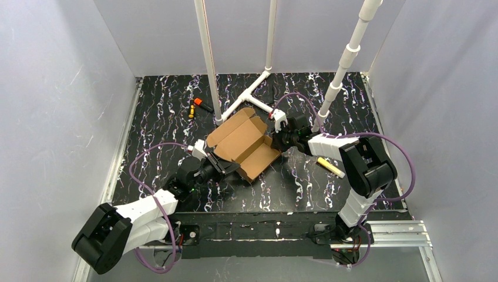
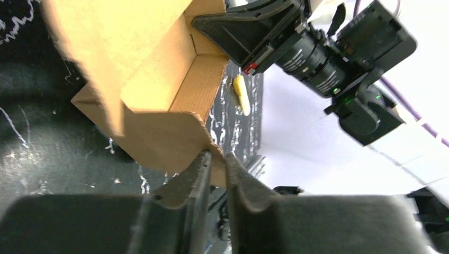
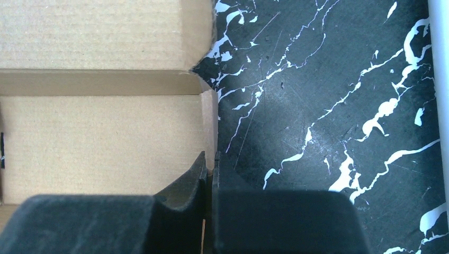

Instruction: Fold the paper box

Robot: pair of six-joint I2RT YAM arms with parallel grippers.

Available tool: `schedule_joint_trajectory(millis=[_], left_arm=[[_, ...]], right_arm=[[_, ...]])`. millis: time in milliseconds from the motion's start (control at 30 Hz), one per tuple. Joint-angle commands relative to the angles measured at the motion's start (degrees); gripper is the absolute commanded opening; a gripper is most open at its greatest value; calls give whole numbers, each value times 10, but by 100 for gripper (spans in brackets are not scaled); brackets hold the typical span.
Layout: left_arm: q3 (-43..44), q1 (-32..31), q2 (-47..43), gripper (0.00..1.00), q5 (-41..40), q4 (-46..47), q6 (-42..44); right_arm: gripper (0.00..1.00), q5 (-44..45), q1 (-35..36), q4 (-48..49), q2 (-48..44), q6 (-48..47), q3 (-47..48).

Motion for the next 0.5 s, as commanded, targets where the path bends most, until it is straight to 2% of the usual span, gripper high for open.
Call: schedule_joint_trajectory(millis=[0,167,467], left_arm=[[-9,-2,9,22,-2,16,10],[-16,-2,20,31,-7,18,10],[-35,-2,8,29,-42,18,6]], right_arm=[[8,-7,5,-23,22,-3,6],[8,-6,5,-24,22,-3,7],[8,-7,5,-25,25,-5,8]])
